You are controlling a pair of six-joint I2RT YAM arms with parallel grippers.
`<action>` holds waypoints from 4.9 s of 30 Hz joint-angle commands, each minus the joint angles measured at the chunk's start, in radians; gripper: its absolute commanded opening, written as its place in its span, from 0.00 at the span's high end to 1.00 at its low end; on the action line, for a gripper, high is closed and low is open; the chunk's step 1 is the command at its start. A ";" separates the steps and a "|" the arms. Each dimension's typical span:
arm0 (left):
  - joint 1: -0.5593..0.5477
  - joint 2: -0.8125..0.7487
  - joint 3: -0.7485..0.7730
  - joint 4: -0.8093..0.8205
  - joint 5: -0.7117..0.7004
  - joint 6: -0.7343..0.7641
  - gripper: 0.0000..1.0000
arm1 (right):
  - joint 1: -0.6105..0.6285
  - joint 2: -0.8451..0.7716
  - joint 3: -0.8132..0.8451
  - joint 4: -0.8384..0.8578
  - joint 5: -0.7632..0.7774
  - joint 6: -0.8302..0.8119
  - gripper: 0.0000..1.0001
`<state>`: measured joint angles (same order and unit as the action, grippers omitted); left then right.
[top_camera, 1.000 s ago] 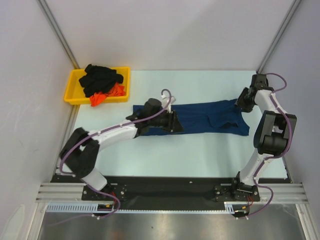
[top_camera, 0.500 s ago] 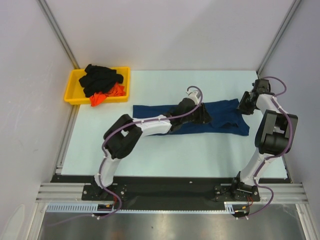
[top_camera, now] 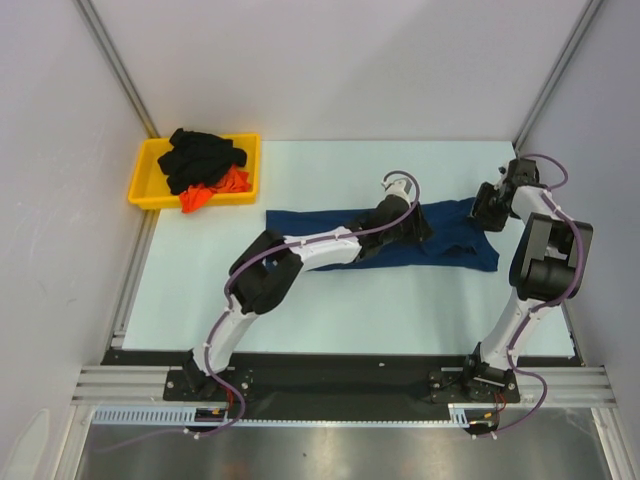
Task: Fold and stack the t-shirts
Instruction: Fold the tshirt
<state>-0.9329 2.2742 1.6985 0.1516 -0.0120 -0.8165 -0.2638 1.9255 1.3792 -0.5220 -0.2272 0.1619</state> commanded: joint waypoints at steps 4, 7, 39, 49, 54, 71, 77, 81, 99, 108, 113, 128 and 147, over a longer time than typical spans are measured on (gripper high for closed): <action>0.002 0.065 0.085 -0.069 -0.005 -0.088 0.51 | -0.017 0.012 0.050 -0.016 -0.020 -0.038 0.45; 0.009 0.079 0.090 -0.125 -0.017 -0.127 0.51 | -0.022 0.023 0.060 -0.024 -0.041 -0.044 0.49; 0.082 0.188 0.195 -0.110 0.141 -0.150 0.61 | -0.008 0.144 0.170 -0.095 0.012 -0.059 0.63; 0.085 -0.053 -0.054 -0.141 0.156 -0.052 0.38 | -0.003 -0.063 0.106 -0.176 0.118 0.122 0.43; 0.092 -0.125 0.016 -0.262 0.208 0.052 0.37 | 0.003 -0.144 0.023 -0.170 0.065 0.171 0.39; 0.469 -0.714 -0.548 -0.539 0.379 0.350 0.43 | -0.075 -0.105 -0.298 0.111 -0.225 0.281 0.98; 0.586 -0.846 -0.678 -0.658 0.346 0.441 0.35 | -0.066 -0.056 -0.221 0.039 -0.172 0.268 0.81; 0.696 -0.912 -0.743 -0.715 0.366 0.467 0.31 | -0.043 -0.080 -0.189 -0.012 -0.135 0.255 0.67; 0.769 -1.047 -1.069 -0.376 0.377 -0.038 0.42 | -0.107 -0.526 -0.385 -0.052 -0.061 0.571 0.21; 0.798 -1.013 -1.152 -0.265 0.282 -0.248 0.40 | -0.074 -0.451 -0.404 -0.029 -0.030 0.674 0.20; 0.799 -0.967 -1.163 -0.259 0.259 -0.297 0.44 | -0.103 -0.450 -0.417 -0.003 -0.070 0.666 0.20; 0.798 -0.808 -1.094 -0.225 0.188 -0.328 0.48 | -0.104 -0.502 -0.425 -0.027 -0.126 0.590 0.17; 0.804 -0.690 -1.034 -0.213 0.207 -0.260 1.00 | -0.161 -0.478 -0.546 0.074 -0.118 0.582 0.28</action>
<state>-0.1356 1.5562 0.6338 -0.0502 0.2359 -1.1275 -0.4046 1.3994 0.8288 -0.5327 -0.3321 0.7544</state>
